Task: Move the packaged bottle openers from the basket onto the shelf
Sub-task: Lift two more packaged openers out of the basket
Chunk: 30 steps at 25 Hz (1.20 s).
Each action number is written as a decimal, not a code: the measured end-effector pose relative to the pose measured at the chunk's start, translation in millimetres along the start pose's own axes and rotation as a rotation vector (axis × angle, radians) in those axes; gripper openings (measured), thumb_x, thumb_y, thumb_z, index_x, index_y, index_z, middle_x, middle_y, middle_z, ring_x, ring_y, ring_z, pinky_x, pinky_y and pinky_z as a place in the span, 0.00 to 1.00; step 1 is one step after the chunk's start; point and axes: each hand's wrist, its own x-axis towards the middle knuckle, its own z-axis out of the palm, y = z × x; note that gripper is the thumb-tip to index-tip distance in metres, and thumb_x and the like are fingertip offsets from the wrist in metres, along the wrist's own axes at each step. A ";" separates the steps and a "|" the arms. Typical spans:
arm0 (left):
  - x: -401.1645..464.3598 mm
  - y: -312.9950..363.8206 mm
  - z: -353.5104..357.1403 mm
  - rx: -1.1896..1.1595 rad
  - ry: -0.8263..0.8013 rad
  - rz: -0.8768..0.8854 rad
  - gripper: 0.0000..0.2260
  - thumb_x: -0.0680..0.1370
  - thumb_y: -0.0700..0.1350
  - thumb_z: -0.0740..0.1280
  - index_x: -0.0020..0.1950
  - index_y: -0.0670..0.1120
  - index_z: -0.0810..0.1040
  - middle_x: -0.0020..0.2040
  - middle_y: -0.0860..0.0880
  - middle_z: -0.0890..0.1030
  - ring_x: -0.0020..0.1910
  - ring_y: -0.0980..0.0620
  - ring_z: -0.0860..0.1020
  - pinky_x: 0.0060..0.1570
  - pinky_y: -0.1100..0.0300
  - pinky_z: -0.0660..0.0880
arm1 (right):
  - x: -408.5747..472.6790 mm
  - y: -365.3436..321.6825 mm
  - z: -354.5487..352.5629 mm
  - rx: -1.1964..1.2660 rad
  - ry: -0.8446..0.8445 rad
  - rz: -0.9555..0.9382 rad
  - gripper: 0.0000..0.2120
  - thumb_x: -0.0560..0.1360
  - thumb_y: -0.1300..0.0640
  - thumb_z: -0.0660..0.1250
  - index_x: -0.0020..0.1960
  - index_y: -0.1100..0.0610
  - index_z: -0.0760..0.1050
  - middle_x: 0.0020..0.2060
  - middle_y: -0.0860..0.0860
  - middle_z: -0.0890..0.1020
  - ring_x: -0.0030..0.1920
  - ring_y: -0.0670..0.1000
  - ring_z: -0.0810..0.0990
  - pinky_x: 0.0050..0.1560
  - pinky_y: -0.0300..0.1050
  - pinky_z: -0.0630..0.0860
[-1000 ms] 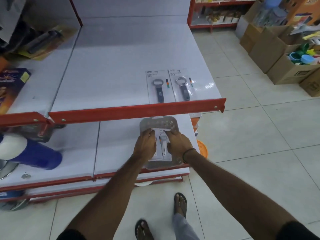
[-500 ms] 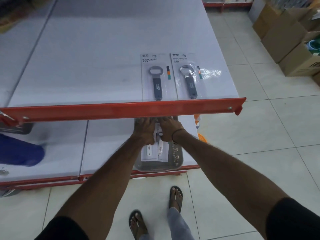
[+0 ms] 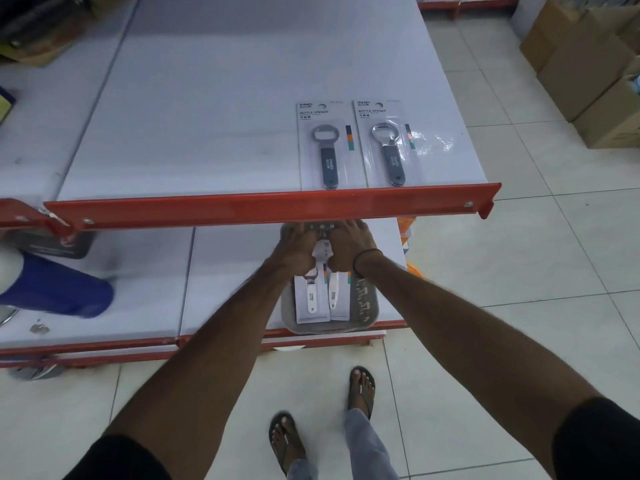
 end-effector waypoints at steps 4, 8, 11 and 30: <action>-29.6 6.4 -21.3 -0.086 0.224 0.036 0.19 0.77 0.37 0.68 0.67 0.44 0.75 0.69 0.45 0.77 0.64 0.43 0.77 0.68 0.52 0.73 | -35.8 -7.7 -10.2 0.070 0.188 -0.001 0.21 0.72 0.54 0.70 0.64 0.54 0.77 0.66 0.53 0.77 0.70 0.58 0.70 0.71 0.55 0.65; -71.8 13.9 -34.2 -0.203 0.294 0.007 0.13 0.79 0.37 0.64 0.63 0.43 0.79 0.63 0.44 0.81 0.58 0.45 0.80 0.63 0.59 0.74 | -77.4 -19.6 -11.6 0.166 0.312 0.031 0.18 0.74 0.60 0.67 0.64 0.53 0.78 0.64 0.53 0.81 0.66 0.58 0.76 0.65 0.58 0.71; -113.7 24.6 -39.6 -0.225 0.270 0.081 0.11 0.80 0.38 0.63 0.61 0.41 0.79 0.59 0.41 0.82 0.55 0.45 0.80 0.63 0.57 0.75 | -108.5 -29.3 -15.4 0.161 0.365 0.036 0.17 0.75 0.62 0.65 0.62 0.53 0.78 0.63 0.51 0.82 0.63 0.56 0.78 0.62 0.55 0.72; -185.1 66.4 -286.7 -0.141 0.637 0.350 0.12 0.76 0.29 0.58 0.54 0.39 0.76 0.39 0.45 0.78 0.34 0.53 0.74 0.31 0.69 0.73 | -152.4 -87.6 -287.3 0.597 0.667 -0.092 0.14 0.75 0.64 0.59 0.52 0.51 0.79 0.50 0.52 0.84 0.47 0.53 0.80 0.46 0.46 0.77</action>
